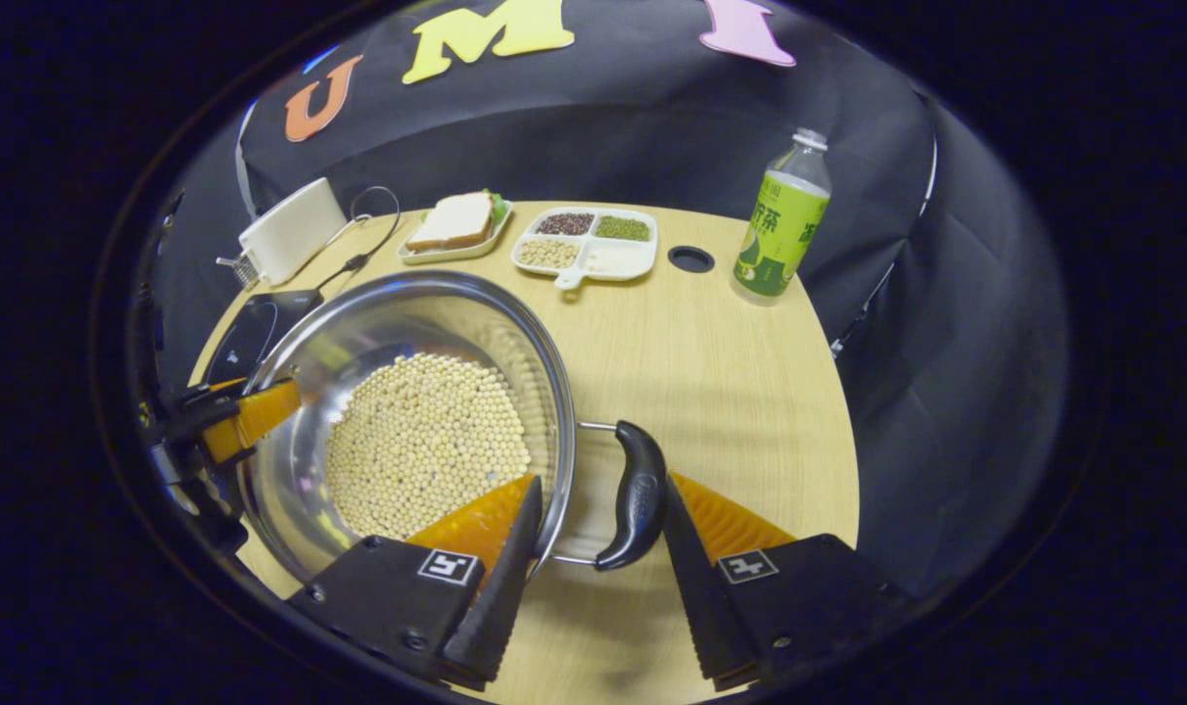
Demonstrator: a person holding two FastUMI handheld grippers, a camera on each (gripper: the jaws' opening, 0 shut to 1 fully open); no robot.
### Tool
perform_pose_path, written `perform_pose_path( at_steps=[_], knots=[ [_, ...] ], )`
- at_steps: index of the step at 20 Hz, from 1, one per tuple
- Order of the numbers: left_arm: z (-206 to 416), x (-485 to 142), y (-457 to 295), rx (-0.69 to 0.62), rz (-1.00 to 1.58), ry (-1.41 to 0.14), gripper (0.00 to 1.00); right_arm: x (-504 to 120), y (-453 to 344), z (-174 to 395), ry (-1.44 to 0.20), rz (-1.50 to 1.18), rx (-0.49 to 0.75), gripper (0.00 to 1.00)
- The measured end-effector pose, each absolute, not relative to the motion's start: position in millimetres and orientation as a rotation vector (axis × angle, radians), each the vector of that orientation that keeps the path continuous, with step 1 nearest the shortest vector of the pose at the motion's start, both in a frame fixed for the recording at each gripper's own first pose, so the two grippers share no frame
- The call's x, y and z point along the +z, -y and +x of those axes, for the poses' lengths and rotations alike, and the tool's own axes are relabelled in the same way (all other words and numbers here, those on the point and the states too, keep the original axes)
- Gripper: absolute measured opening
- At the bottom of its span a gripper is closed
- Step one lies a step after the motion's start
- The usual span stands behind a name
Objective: First push the handle of the pot to place it horizontally, then grasp the pot with both hands and set it on the induction cooktop.
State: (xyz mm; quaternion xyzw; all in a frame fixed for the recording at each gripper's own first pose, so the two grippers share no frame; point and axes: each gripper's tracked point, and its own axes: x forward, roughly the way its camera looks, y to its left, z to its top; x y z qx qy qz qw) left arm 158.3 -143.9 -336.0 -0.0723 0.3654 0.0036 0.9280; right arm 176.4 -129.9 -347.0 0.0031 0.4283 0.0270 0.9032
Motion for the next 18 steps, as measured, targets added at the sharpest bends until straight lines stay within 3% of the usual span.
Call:
perform_pose_path(
  at_steps=[2, 3, 4, 5, 8, 11, 12, 13, 18],
  knots=[
    [155.5, -335.3, 143.1, 0.005, -0.145, -0.764, 0.69, -345.7, 130.4, 176.5, -0.904, 0.033, 0.034, 0.68],
    [155.8, -337.2, 143.2, 0.004, -0.144, -0.773, 0.78, -346.1, 130.9, 177.2, -0.91, 0.04, 0.03, 0.66],
    [155.6, -337.6, 143.4, 0.003, -0.149, -0.78, 0.57, -346.3, 130.4, 177.0, -0.915, 0.041, 0.028, 0.63],
    [155.4, -333.5, 143.4, -0.004, -0.148, -0.785, 0.64, -345.4, 130.2, 177.1, -0.916, 0.033, 0.028, 0.61],
    [157.0, -331.0, 143.2, -0.009, -0.128, -0.784, 0.58, -344.1, 127.9, 174.8, -0.927, 0.057, 0.026, 0.54],
    [158.6, -324.7, 141.5, -0.015, -0.126, -0.777, 0.56, -339.2, 128.6, 172.7, -0.912, 0.073, 0.026, 0.53],
    [158.0, -322.5, 139.3, -0.015, -0.126, -0.767, 0.46, -334.3, 128.2, 172.4, -0.896, 0.074, 0.023, 0.53],
    [156.6, -317.3, 137.5, -0.019, -0.13, -0.757, 0.55, -327.0, 127.8, 165.5, -0.885, 0.066, 0.021, 0.53],
    [146.2, -278.7, 111.7, -0.061, -0.117, -0.714, 0.55, -289.4, 110.3, 141.5, -0.838, 0.077, -0.008, 0.53]
  ],
)
